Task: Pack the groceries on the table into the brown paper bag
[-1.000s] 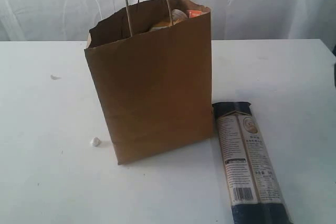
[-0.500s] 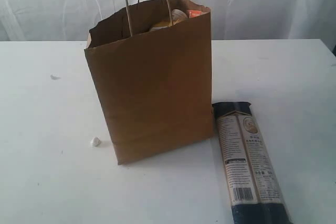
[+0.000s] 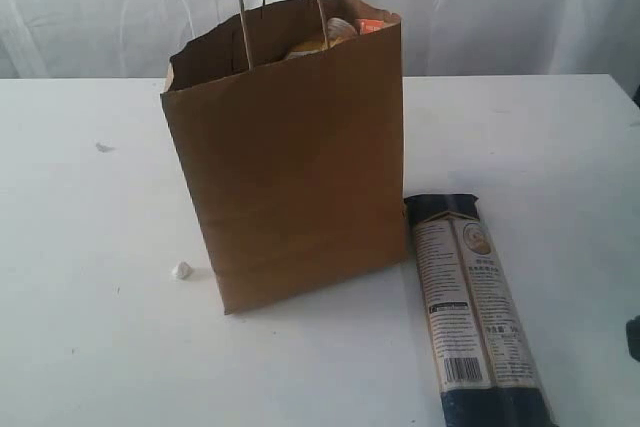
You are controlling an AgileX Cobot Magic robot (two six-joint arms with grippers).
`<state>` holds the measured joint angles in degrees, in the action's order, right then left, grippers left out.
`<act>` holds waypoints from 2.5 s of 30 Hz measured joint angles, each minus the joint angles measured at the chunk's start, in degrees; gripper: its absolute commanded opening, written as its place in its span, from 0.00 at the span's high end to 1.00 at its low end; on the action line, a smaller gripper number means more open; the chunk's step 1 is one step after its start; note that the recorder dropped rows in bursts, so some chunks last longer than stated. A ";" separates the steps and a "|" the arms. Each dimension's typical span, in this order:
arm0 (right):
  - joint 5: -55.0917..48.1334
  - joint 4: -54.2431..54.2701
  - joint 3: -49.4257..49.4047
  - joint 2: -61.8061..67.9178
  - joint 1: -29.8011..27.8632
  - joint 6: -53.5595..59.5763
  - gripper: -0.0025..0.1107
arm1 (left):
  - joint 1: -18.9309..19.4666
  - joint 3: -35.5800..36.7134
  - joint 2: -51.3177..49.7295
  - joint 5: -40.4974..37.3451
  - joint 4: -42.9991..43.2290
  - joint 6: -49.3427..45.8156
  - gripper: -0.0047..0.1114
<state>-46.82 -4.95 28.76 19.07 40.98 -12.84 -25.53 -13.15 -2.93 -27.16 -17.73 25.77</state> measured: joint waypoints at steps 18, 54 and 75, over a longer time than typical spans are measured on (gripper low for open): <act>0.91 1.24 0.00 0.00 0.00 0.00 0.98 | 0.00 -22.52 -36.85 -19.80 12.82 -15.36 0.80; 0.57 2.95 0.00 0.00 0.00 0.00 0.98 | 1.24 -29.37 -92.04 29.34 33.85 17.34 0.41; 0.57 3.09 0.00 0.00 0.00 0.24 0.98 | -0.13 -29.50 -95.92 36.51 35.09 19.13 0.41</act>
<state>-46.26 -1.86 28.76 19.07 40.98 -12.60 -25.66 -42.65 -98.85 9.35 17.36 44.91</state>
